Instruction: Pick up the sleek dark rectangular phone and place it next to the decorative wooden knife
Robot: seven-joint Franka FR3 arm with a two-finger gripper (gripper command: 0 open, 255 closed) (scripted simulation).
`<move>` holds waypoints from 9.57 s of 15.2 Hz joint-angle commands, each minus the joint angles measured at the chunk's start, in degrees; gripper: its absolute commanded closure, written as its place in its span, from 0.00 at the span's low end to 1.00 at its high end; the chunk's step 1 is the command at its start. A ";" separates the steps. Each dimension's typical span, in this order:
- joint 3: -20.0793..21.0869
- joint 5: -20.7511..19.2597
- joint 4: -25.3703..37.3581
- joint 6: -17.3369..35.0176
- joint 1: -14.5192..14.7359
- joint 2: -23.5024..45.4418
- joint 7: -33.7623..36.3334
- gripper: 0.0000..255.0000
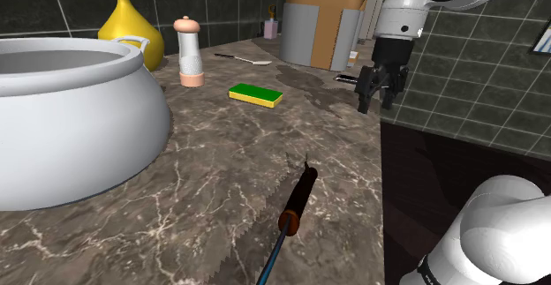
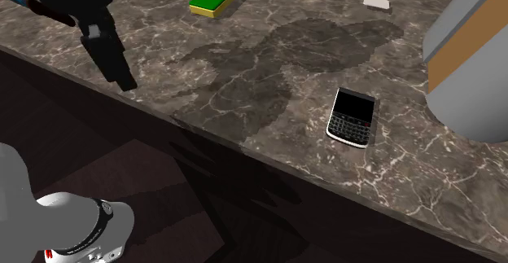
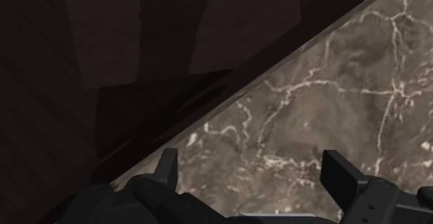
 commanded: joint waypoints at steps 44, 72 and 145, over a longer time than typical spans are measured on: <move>-27.09 -1.05 38.15 12.90 -3.67 47.17 -53.61 0.00; -27.83 1.25 57.17 -1.97 -5.36 51.87 -54.69 1.00; 31.72 -8.56 57.72 -2.35 32.16 51.21 40.26 1.00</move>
